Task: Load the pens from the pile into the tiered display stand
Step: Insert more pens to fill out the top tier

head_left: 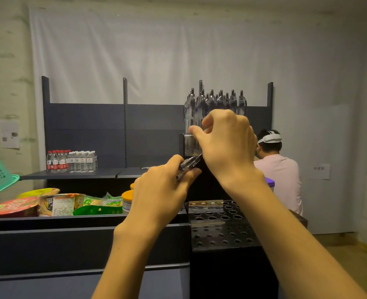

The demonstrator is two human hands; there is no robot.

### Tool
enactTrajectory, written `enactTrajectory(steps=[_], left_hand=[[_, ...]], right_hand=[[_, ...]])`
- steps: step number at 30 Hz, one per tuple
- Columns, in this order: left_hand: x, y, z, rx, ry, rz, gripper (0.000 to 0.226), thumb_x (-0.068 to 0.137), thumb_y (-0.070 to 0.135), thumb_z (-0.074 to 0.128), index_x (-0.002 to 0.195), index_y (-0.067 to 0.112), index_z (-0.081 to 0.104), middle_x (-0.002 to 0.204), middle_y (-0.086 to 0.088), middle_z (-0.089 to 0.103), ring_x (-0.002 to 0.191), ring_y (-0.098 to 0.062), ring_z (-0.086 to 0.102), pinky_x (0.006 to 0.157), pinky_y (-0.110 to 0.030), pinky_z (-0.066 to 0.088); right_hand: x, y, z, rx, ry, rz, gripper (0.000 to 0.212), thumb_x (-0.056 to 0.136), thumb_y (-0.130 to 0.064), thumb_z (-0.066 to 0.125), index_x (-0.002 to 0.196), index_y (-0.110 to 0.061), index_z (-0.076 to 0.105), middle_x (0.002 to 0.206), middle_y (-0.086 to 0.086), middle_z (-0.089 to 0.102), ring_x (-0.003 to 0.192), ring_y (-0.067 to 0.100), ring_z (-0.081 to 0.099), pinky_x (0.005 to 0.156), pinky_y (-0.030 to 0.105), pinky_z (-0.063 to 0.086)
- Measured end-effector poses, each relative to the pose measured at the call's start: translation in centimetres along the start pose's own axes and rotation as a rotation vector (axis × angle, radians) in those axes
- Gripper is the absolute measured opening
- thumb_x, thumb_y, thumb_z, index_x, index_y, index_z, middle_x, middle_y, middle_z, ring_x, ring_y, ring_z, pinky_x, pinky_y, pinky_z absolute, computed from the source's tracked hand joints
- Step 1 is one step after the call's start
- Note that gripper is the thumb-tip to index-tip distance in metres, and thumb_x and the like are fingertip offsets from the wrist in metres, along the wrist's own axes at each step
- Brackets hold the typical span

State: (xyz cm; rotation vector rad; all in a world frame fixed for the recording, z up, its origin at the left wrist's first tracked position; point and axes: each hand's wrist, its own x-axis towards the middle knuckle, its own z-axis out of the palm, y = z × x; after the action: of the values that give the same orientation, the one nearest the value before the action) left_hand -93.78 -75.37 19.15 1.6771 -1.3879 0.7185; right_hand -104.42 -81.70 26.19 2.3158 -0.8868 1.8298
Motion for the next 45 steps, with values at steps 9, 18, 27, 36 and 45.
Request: enactTrajectory(steps=[9, 18, 27, 36, 45], left_hand=[[-0.2, 1.4, 0.6, 0.035, 0.001, 0.066, 0.031, 0.089, 0.054, 0.046, 0.092, 0.024, 0.05, 0.073, 0.009, 0.06, 0.06, -0.012, 0.054, 0.054, -0.033, 0.047], [-0.3, 2.2, 1.3, 0.113, 0.004, 0.121, 0.033, 0.086, 0.058, 0.047, 0.092, 0.025, 0.052, 0.073, 0.012, 0.06, 0.059, -0.008, 0.051, 0.049, -0.025, 0.04], [-0.2, 1.9, 1.3, 0.101, 0.001, 0.131, 0.034, 0.087, 0.054, 0.05, 0.092, 0.02, 0.053, 0.073, 0.006, 0.063, 0.059, -0.013, 0.056, 0.048, -0.03, 0.045], [-0.2, 1.8, 0.9, 0.094, -0.027, 0.153, 0.037, 0.085, 0.056, 0.044, 0.092, 0.021, 0.053, 0.075, 0.007, 0.063, 0.06, -0.014, 0.057, 0.05, -0.028, 0.045], [-0.2, 1.3, 0.6, 0.081, -0.038, 0.126, 0.044, 0.08, 0.067, 0.037, 0.087, 0.026, 0.052, 0.066, 0.008, 0.058, 0.059, -0.014, 0.056, 0.054, -0.038, 0.05]], right_hand=[[-2.8, 3.9, -0.4, 0.29, -0.005, 0.073, 0.024, 0.083, -0.042, 0.072, 0.09, -0.019, 0.074, 0.076, -0.009, 0.069, 0.07, 0.005, 0.064, 0.063, 0.019, 0.051], [-4.5, 6.4, -1.2, 0.611, -0.197, 0.233, 0.013, 0.08, -0.033, 0.075, 0.087, -0.023, 0.072, 0.076, -0.007, 0.071, 0.066, 0.009, 0.068, 0.065, 0.034, 0.059], [-4.4, 6.7, -0.7, 0.727, -0.469, 0.346, 0.007, 0.084, -0.03, 0.072, 0.083, -0.024, 0.073, 0.069, -0.007, 0.072, 0.05, 0.001, 0.062, 0.046, 0.011, 0.043], [-4.5, 6.4, -0.5, 0.825, -0.626, 0.488, 0.018, 0.087, -0.033, 0.068, 0.089, -0.016, 0.074, 0.081, 0.001, 0.075, 0.06, 0.002, 0.065, 0.054, 0.019, 0.047], [-3.9, 6.7, -1.0, 1.036, -0.578, 0.676, 0.012, 0.091, -0.022, 0.064, 0.091, -0.013, 0.072, 0.084, 0.002, 0.075, 0.067, 0.009, 0.068, 0.054, 0.021, 0.05]])
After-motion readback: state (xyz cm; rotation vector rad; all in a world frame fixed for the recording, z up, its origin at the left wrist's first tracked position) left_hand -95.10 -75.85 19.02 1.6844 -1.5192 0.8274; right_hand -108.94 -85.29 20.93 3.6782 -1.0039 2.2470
